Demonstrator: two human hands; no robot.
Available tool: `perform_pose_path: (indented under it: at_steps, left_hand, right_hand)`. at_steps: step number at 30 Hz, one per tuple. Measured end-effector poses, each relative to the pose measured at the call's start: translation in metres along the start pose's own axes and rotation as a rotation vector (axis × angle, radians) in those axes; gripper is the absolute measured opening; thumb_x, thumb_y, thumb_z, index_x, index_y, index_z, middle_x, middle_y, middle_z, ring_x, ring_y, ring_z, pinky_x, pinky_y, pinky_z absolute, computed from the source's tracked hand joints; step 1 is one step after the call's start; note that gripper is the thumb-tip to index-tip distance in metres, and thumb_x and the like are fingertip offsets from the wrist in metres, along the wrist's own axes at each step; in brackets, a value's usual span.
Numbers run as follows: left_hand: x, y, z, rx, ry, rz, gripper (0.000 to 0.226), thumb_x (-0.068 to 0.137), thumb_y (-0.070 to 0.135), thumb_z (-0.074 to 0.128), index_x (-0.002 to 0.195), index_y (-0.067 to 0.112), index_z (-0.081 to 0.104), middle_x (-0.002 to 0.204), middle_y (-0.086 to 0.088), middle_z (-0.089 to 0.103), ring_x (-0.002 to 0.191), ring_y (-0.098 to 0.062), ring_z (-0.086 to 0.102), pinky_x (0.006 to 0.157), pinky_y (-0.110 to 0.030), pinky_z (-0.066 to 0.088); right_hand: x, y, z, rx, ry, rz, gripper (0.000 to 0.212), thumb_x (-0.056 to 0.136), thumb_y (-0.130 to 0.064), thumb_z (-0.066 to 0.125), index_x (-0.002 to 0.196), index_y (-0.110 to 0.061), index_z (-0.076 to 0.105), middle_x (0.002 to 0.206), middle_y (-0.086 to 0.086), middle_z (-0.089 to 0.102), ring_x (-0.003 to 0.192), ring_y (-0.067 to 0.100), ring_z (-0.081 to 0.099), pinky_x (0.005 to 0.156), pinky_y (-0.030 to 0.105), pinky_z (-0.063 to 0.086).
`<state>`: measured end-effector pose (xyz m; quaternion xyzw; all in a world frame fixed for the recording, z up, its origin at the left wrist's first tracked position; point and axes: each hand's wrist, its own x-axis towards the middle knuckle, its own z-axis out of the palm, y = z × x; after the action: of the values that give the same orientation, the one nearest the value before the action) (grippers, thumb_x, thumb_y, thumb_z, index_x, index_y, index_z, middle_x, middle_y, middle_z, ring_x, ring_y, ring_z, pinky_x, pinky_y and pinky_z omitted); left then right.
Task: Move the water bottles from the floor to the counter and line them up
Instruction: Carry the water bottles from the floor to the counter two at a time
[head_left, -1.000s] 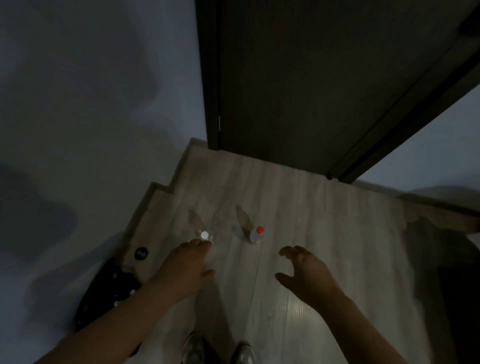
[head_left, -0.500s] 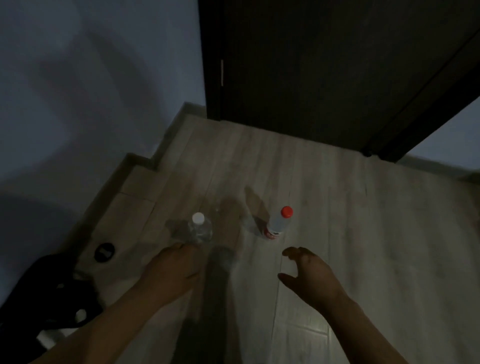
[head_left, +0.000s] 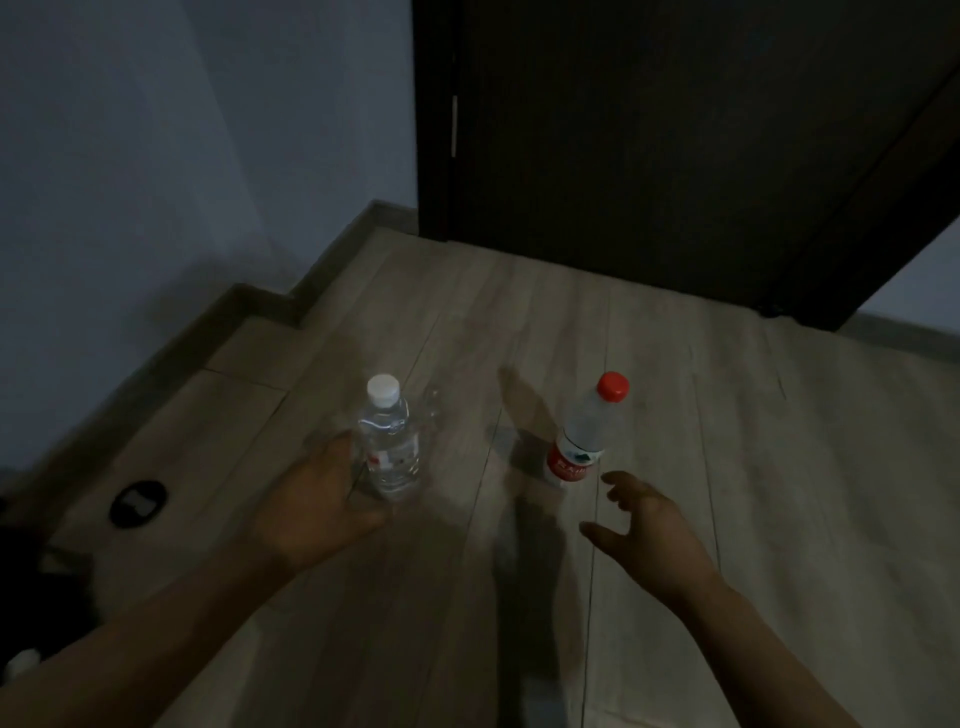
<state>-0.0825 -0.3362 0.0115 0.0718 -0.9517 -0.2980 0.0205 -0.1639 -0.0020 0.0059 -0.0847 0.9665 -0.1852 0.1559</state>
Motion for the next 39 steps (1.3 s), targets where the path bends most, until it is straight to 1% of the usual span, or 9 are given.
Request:
perform_pose_path:
  at_steps: [2, 4, 8, 14, 22, 25, 31, 35, 39]
  left_hand:
    - [0.006, 0.002, 0.002, -0.095, 0.048, 0.008, 0.072, 0.063, 0.060, 0.076, 0.121, 0.054, 0.034, 0.102, 0.044, 0.043, 0.086, 0.029, 0.043, 0.069, 0.000, 0.029]
    - [0.014, 0.004, 0.005, -0.138, 0.084, 0.006, 0.073, 0.063, 0.054, 0.080, 0.121, 0.049, 0.037, 0.098, 0.044, 0.042, 0.088, 0.034, 0.040, 0.068, 0.000, 0.030]
    - [0.034, 0.001, 0.010, -0.249, 0.141, -0.034, 0.065, 0.061, 0.044, 0.085, 0.114, 0.034, 0.047, 0.095, 0.030, 0.052, 0.083, 0.022, 0.053, 0.063, -0.001, 0.039]
    - [0.056, -0.010, 0.015, -0.279, 0.150, -0.089, 0.084, 0.056, 0.043, 0.090, 0.126, 0.022, 0.049, 0.107, 0.015, 0.056, 0.092, -0.002, 0.056, 0.069, -0.008, 0.036]
    - [0.058, -0.017, 0.031, -0.459, 0.121, -0.136, 0.066, 0.061, 0.025, 0.090, 0.113, 0.036, 0.051, 0.099, 0.020, 0.063, 0.088, 0.021, 0.058, 0.063, 0.001, 0.044]
    - [0.060, -0.019, 0.034, -0.471, 0.117, -0.154, 0.061, 0.062, 0.022, 0.089, 0.111, 0.030, 0.055, 0.096, 0.017, 0.066, 0.087, 0.019, 0.060, 0.062, 0.001, 0.044]
    - [0.058, -0.023, 0.032, -0.489, 0.097, -0.200, 0.063, 0.062, 0.023, 0.089, 0.115, 0.029, 0.055, 0.098, 0.014, 0.067, 0.087, 0.013, 0.063, 0.060, -0.003, 0.046]
    - [0.057, -0.014, 0.021, -0.524, 0.072, -0.243, 0.064, 0.061, 0.026, 0.089, 0.114, 0.035, 0.056, 0.101, 0.014, 0.068, 0.090, 0.007, 0.065, 0.069, -0.010, 0.047]
    - [0.060, 0.021, -0.014, -0.584, 0.079, -0.251, 0.060, 0.059, 0.032, 0.090, 0.110, 0.041, 0.058, 0.102, 0.015, 0.071, 0.092, -0.002, 0.069, 0.069, -0.018, 0.055]
  right_hand:
    - [0.011, 0.007, 0.005, 0.055, 0.082, 0.035, 0.072, 0.080, -0.045, 0.071, 0.141, -0.025, 0.037, 0.131, -0.002, 0.055, 0.111, 0.012, 0.057, 0.086, 0.023, 0.046]
    - [0.022, 0.012, 0.008, 0.106, 0.145, 0.063, 0.077, 0.079, -0.044, 0.073, 0.142, -0.024, 0.035, 0.131, 0.000, 0.055, 0.111, 0.014, 0.057, 0.085, 0.025, 0.046]
    - [0.049, 0.016, 0.008, 0.200, 0.162, 0.109, 0.084, 0.077, -0.044, 0.074, 0.146, -0.023, 0.029, 0.136, 0.005, 0.051, 0.117, 0.019, 0.055, 0.086, 0.029, 0.047]
    - [0.079, 0.005, 0.009, 0.446, 0.266, 0.003, 0.075, 0.078, -0.035, 0.075, 0.141, -0.025, 0.036, 0.140, 0.002, 0.050, 0.123, 0.019, 0.051, 0.089, 0.027, 0.041]
    - [0.097, -0.004, 0.024, 0.821, 0.319, 0.012, 0.064, 0.077, -0.020, 0.078, 0.130, -0.031, 0.044, 0.121, -0.012, 0.056, 0.117, 0.019, 0.058, 0.100, 0.045, 0.048]
    - [0.094, -0.004, 0.031, 0.826, 0.353, -0.012, 0.054, 0.077, -0.026, 0.077, 0.119, -0.040, 0.046, 0.107, -0.019, 0.059, 0.100, 0.004, 0.061, 0.093, 0.037, 0.050]
    - [0.083, -0.007, 0.027, 0.733, 0.343, -0.063, 0.056, 0.075, -0.024, 0.079, 0.115, -0.045, 0.046, 0.103, -0.027, 0.059, 0.095, -0.018, 0.058, 0.077, 0.013, 0.045]
    - [0.073, -0.023, 0.005, 0.738, 0.343, -0.086, 0.049, 0.074, -0.025, 0.079, 0.108, -0.045, 0.050, 0.097, -0.026, 0.064, 0.093, -0.017, 0.060, 0.065, 0.006, 0.049]
    - [0.058, -0.054, -0.040, 0.753, 0.319, -0.122, 0.045, 0.072, -0.026, 0.081, 0.104, -0.043, 0.054, 0.095, -0.034, 0.066, 0.089, -0.012, 0.064, 0.067, 0.002, 0.048]
